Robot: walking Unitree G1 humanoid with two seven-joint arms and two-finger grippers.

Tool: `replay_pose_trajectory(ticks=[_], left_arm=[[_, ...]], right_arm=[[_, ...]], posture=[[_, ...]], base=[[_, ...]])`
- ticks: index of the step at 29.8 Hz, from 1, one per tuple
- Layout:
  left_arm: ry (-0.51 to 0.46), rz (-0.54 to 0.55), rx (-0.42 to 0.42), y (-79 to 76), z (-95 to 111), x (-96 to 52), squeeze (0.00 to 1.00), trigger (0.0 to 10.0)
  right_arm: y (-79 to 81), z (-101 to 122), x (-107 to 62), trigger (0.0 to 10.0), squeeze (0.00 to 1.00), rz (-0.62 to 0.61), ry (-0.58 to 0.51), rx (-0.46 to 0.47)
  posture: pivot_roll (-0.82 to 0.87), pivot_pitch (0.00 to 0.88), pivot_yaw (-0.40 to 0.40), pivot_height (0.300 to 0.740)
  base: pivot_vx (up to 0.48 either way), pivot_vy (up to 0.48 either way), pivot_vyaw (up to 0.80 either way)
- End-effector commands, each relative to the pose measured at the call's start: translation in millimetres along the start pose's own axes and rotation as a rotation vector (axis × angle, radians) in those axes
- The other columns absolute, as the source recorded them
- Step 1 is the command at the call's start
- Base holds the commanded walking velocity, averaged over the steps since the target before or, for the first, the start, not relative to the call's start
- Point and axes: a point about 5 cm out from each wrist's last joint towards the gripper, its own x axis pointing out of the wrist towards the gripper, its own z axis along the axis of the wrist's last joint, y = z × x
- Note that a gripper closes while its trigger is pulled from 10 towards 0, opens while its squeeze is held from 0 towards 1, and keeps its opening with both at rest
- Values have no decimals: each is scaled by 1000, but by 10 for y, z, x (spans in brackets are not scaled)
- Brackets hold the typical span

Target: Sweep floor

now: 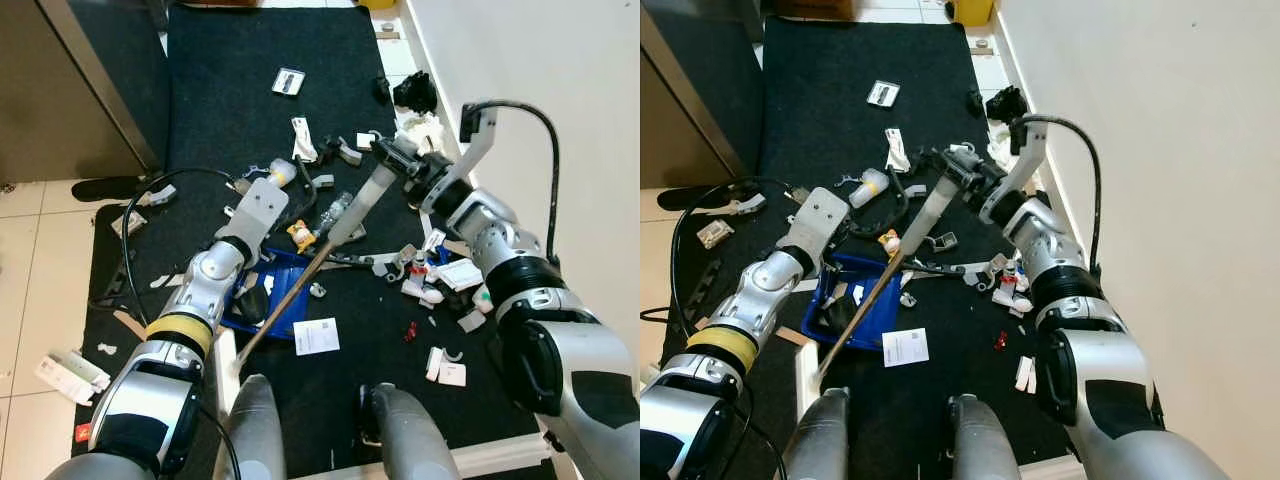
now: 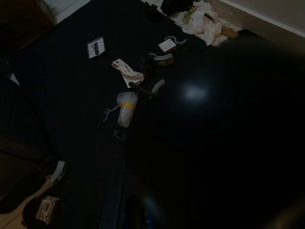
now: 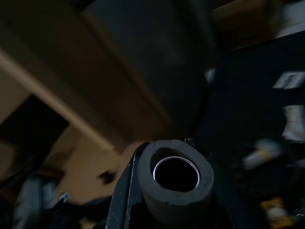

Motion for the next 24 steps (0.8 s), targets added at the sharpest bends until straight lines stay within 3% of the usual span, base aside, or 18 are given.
replay_pose_trajectory(ticks=[1,4,7,10,16,24], left_arm=[[203,-107,-45,-285,-485,-112,0,10000],[203,-107,-45,-284,-484,-111,0,10000],[202,-106,-44,-280,-481,-109,0,10000],[202,-104,-44,-279,-481,-110,0,10000],[199,-98,-46,-275,-488,-117,0,10000],[193,-91,-51,-287,-490,-118,0,10000]], right_arm=[[-110,57,-68,10000,0,-80,1,-65],[-142,41,-86,10000,0,-119,23,-98],[-247,14,-156,10000,0,-240,61,-205],[-276,19,-184,10000,0,-276,69,-279],[-274,128,-195,10000,0,-351,-63,-369],[-237,6,-233,10000,0,-406,-86,-530]], posture=[[47,202,-141,740],[47,202,-141,740],[52,198,-143,740],[52,200,-144,740],[54,198,-149,740],[54,204,-157,740]], base=[[0,0,0],[0,0,0],[0,0,0],[0,0,0],[0,0,0],[0,0,0]])
